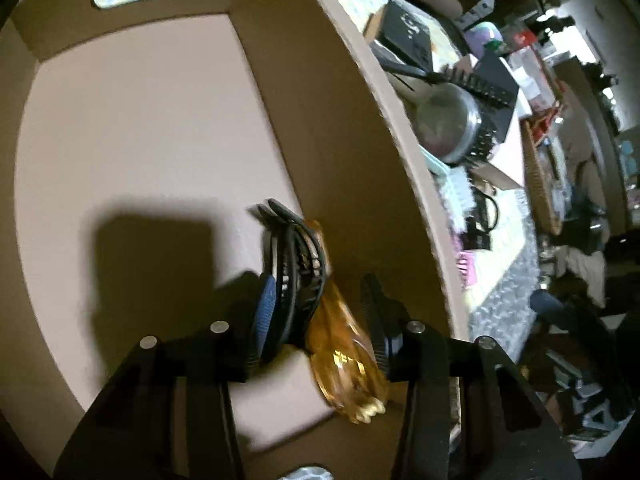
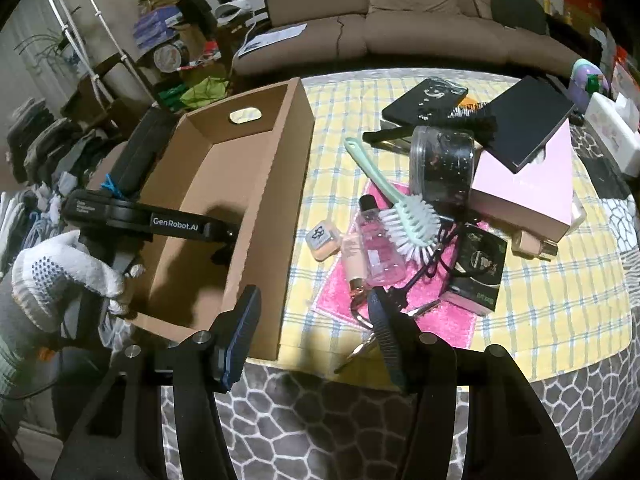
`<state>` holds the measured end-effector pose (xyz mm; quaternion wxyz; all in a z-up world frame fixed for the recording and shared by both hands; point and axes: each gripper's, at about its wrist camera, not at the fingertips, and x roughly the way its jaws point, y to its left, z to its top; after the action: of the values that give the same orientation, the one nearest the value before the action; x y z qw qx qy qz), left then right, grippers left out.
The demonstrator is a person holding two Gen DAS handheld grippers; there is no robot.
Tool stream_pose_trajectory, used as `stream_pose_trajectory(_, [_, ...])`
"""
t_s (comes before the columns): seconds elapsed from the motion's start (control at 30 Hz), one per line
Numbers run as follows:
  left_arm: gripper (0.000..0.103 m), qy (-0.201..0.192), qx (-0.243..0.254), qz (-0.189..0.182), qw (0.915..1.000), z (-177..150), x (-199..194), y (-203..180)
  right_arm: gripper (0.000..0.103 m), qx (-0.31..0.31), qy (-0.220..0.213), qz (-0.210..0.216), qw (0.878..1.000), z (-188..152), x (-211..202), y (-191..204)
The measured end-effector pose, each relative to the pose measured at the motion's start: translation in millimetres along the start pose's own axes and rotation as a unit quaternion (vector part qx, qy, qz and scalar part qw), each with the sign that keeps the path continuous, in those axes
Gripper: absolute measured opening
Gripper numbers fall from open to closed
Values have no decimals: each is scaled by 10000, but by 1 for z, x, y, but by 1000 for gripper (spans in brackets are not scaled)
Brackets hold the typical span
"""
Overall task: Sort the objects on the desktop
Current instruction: 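Move both tools back over the table toward the black case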
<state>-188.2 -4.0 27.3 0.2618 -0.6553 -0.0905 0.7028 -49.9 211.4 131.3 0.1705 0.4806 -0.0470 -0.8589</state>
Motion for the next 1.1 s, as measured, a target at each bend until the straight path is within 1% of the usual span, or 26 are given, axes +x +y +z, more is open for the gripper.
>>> stream_pose_trajectory(0.03, [41,49,-69,-42,10000,-1,0,1,57,-1,-7,1,10000,0,0,1])
stream_pose_trajectory(0.07, [44,75,-158,-89,9998,-2,-1,3,57,3,-8,-2,10000,0,0,1])
stream_pose_trajectory(0.1, [51,72,-206,-113,9997,-3,-3,6,57,4,-10,-8,10000,0,-1,1])
stream_pose_trajectory(0.13, [55,33,-236,-116,9996,-3,-6,8,57,9,-19,-16,10000,0,-1,1])
stream_pose_trajectory(0.17, [61,-46,-257,-137,9996,-5,-11,8,57,13,-24,-24,10000,0,-2,1])
stream_pose_trajectory(0.23, [67,-208,-279,-212,9992,-8,-19,4,57,22,-52,-51,10000,1,-4,-1])
stream_pose_trajectory(0.27, [74,-348,-260,-215,9988,-10,-26,1,57,39,-67,-68,9999,1,-6,-3])
stream_pose_trajectory(0.3, [84,-490,-169,-182,9985,-12,-34,-4,57,52,-80,-78,9999,1,-7,-4])
stream_pose_trajectory(0.33, [87,-578,-71,-114,9982,-14,-39,-9,57,81,-104,-100,9999,2,-8,-7])
stream_pose_trajectory(0.4, [98,-813,276,82,9963,-16,-50,-28,60,179,-146,-130,9996,4,-11,-14])
stream_pose_trajectory(0.43, [98,-877,418,150,9952,-17,-54,-35,67,221,-166,-138,9995,5,-13,-17])
stream_pose_trajectory(0.47, [103,-955,606,253,9933,-18,-57,-46,80,266,-187,-151,9994,6,-14,-21])
stream_pose_trajectory(0.5, [103,-1018,773,349,9912,-19,-60,-55,88,334,-206,-183,9991,6,-15,-26])
stream_pose_trajectory(0.53, [103,-1072,899,454,9891,-19,-62,-63,98,405,-230,-198,9987,7,-17,-31])
stream_pose_trajectory(0.57, [103,-1145,1072,615,9857,-19,-64,-72,102,436,-256,-192,9985,7,-18,-35])
stream_pose_trajectory(0.67, [103,-1279,1469,905,9767,-19,-66,-97,103,620,-340,-270,9971,8,-25,-53])
stream_pose_trajectory(0.83, [103,-1434,1966,1055,9642,-10,-58,-140,103,1070,-598,-276,9921,12,-46,-97])
stream_pose_trajectory(1.0, [103,-1501,2209,1106,9573,14,-38,-172,103,1435,-877,-348,9851,18,-64,-140])
stream_pose_trajectory(1.1, [103,-1490,2327,1008,9558,36,-20,-195,103,1700,-1026,-365,9794,19,-69,-169])
